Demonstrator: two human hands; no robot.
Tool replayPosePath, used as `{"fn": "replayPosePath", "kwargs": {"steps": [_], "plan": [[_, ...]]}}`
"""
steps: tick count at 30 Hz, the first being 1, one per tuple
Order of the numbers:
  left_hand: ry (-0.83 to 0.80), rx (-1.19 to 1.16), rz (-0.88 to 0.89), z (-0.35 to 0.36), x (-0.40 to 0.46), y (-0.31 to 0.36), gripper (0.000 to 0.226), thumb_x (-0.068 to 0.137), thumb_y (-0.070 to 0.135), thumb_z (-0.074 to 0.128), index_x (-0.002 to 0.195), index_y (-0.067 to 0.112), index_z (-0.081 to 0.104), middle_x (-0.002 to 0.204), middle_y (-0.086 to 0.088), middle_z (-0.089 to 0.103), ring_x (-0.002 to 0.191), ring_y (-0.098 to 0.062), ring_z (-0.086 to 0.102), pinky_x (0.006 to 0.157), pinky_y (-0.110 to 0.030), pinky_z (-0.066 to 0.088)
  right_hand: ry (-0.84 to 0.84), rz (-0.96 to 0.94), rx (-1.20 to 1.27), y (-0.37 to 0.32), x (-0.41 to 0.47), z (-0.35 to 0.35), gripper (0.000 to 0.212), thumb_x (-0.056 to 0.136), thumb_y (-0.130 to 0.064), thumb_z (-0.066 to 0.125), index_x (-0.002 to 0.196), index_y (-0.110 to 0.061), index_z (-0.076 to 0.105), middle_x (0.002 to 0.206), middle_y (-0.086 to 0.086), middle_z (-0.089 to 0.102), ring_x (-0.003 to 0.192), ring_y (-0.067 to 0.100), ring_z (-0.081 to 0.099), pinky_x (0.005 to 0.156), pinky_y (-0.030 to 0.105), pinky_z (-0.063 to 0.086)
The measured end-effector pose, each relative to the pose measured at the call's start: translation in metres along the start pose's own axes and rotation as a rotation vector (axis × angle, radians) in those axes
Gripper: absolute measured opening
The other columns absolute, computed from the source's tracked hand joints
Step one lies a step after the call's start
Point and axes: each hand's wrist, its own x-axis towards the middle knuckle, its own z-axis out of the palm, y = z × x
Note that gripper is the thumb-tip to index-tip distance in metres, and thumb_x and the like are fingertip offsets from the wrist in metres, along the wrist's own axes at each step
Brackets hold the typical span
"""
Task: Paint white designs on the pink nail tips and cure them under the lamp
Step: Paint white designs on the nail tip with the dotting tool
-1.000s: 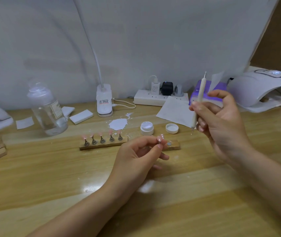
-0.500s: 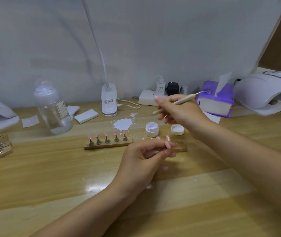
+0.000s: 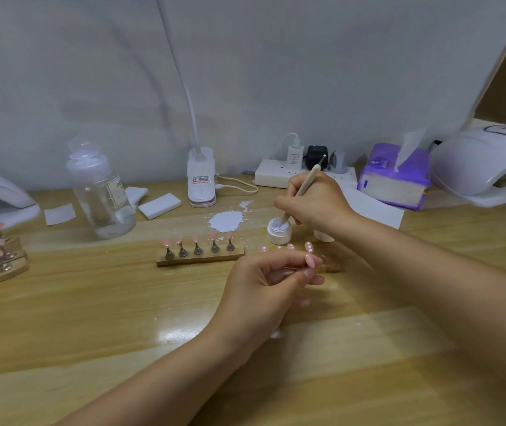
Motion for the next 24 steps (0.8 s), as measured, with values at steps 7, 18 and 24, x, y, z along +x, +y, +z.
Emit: {"fn": "replayPosePath", "kwargs": {"steps": [7, 18, 24], "plan": [[-0.004, 0.006, -0.002, -0.001, 0.0, -0.001, 0.018, 0.085, 0.001, 0.06, 0.08, 0.015, 0.07, 0.077, 0.011, 0.072, 0.076, -0.005, 0.07, 0.054, -0.016, 0.051, 0.0, -0.042, -0.011, -0.001, 0.0, 0.003, 0.028, 0.07, -0.013, 0.063, 0.048, -0.017, 0.046, 0.047, 0.001, 0.05, 0.054, 0.019, 0.05, 0.062, 0.036, 0.049], [-0.007, 0.009, -0.001, -0.001, -0.001, 0.0, 0.014, 0.084, 0.003, 0.062, 0.082, 0.014, 0.07, 0.079, 0.013, 0.072, 0.076, -0.004, 0.069, 0.053, -0.016, 0.051, 0.022, -0.032, 0.154, -0.002, 0.0, -0.011, 0.032, 0.081, -0.018, 0.062, 0.052, -0.016, 0.049, 0.033, -0.008, 0.048, 0.037, 0.001, 0.049, 0.047, 0.014, 0.042], [-0.025, 0.026, 0.009, -0.001, -0.001, 0.0, 0.017, 0.084, 0.003, 0.062, 0.084, 0.017, 0.072, 0.084, 0.013, 0.073, 0.079, -0.003, 0.069, 0.053, -0.014, 0.05, 0.039, -0.008, 0.596, -0.014, -0.042, -0.04, 0.033, 0.087, -0.039, 0.057, 0.063, -0.018, 0.064, 0.049, 0.0, 0.064, 0.044, 0.004, 0.057, 0.047, 0.013, 0.046]]}}
